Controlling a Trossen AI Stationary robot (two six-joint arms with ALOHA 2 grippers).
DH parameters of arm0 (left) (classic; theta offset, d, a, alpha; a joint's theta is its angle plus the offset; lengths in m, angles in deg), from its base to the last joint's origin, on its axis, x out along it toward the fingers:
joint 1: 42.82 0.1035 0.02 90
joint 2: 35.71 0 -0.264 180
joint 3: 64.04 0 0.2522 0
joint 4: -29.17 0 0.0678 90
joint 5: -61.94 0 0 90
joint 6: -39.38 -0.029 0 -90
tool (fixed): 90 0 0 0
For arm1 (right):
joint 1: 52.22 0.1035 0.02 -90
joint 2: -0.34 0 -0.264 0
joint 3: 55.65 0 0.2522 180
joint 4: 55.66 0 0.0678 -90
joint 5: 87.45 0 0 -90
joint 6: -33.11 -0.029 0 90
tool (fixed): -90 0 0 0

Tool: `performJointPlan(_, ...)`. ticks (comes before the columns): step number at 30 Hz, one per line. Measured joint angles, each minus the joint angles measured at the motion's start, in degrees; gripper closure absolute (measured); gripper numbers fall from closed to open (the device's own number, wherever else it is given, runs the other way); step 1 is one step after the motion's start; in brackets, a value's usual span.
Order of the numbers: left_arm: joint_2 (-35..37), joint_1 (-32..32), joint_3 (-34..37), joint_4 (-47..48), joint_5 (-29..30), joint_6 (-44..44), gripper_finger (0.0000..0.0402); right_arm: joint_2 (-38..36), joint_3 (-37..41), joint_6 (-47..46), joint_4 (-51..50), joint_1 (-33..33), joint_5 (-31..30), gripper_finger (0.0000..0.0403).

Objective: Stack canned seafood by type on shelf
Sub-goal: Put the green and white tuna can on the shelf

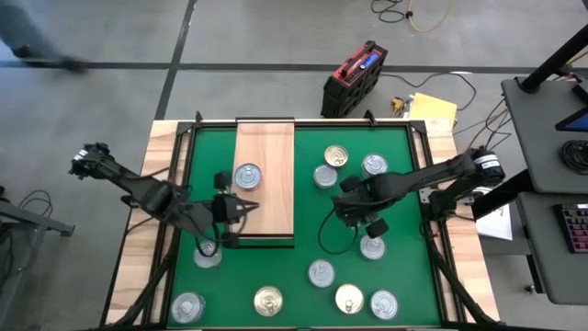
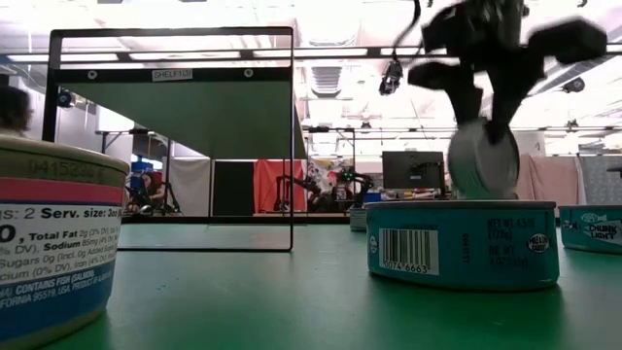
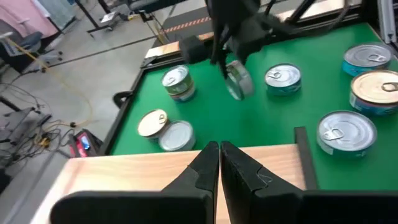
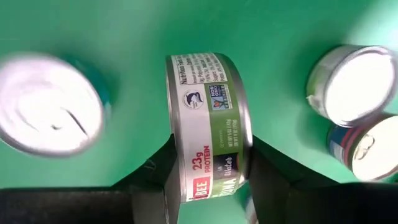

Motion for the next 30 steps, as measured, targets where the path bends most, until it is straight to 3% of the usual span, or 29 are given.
performJointPlan(5,4.30,0.00,0.00,4.60,3.24,0.31,0.0402,-2.79,-7.04,-8.87,0.53,-3.30,6.15,0.0271)
performJointPlan(11,7.65,0.00,0.00,8.47,3.94,2.46,0.0402,-5.54,-13.31,-16.21,1.95,-8.38,7.32,0.0271)
performJointPlan(16,8.81,0.00,0.00,12.02,3.91,4.58,0.0402,-6.99,-13.66,-20.57,10.99,-13.10,11.84,0.0271)
performJointPlan(19,8.83,0.00,0.00,14.69,4.18,5.79,0.0402,-6.81,-13.25,-24.90,18.21,-16.62,20.00,0.0271)
performJointPlan(23,8.70,0.00,0.00,15.85,8.83,7.31,0.0402,-5.20,-11.03,-34.03,31.70,-20.93,33.34,0.0271)
performJointPlan(30,8.91,0.01,0.00,20.08,15.09,10.67,0.0402,-1.25,-2.74,-44.13,47.55,-23.87,42.45,0.0271)
